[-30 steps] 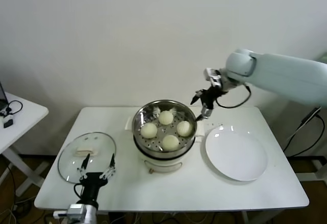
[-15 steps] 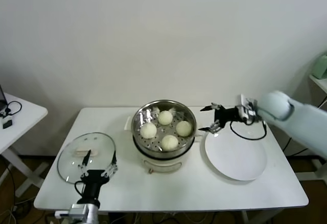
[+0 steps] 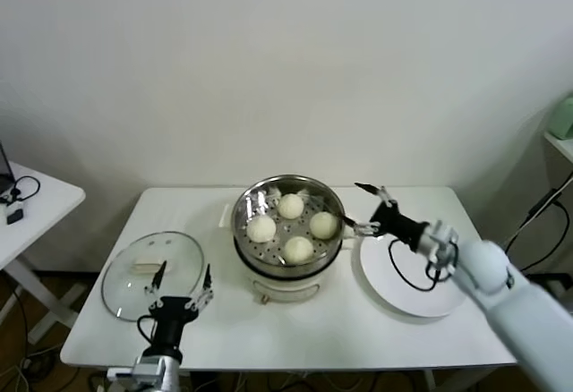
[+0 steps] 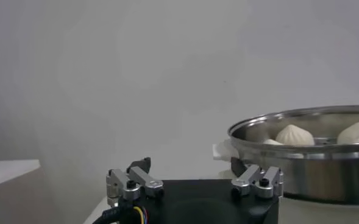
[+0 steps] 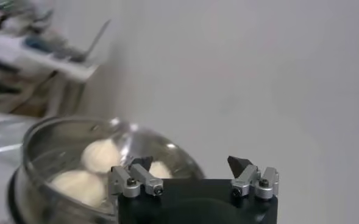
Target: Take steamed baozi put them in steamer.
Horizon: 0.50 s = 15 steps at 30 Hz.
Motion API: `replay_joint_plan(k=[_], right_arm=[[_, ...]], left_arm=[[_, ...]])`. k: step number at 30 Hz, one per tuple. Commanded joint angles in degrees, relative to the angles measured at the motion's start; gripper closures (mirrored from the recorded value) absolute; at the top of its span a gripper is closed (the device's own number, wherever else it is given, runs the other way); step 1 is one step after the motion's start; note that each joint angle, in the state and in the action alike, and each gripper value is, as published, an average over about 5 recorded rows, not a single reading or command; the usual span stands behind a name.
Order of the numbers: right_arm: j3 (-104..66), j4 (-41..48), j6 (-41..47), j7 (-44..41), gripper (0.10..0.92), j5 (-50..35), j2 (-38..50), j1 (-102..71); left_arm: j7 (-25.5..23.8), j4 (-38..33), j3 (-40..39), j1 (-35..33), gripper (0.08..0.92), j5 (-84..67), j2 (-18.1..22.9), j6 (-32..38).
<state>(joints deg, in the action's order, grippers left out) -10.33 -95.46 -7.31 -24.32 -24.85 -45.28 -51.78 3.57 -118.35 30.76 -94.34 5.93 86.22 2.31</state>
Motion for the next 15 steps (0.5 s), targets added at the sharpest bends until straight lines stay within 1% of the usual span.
replay_joint_plan(k=[1, 6, 15], right_arm=[[-35.6, -3.5, -12.0, 5.8, 0.203, 5.7, -23.2, -36.2], [-35.8, -3.8, -12.9, 6.6, 0.203, 4.5, -27.4, -38.0], [-32.7, -7.1, -10.2, 7.5, 0.203, 3.7, -28.7, -38.3]], left_arm=[[0.4, 0.4, -0.3, 0.3, 0.177, 0.7, 0.1, -0.7], [0.9, 0.8, 0.2, 0.4, 0.177, 0.5, 0.1, -1.7], [-0.1, 0.7, 2.1, 0.1, 0.177, -1.9, -0.1, -2.6]])
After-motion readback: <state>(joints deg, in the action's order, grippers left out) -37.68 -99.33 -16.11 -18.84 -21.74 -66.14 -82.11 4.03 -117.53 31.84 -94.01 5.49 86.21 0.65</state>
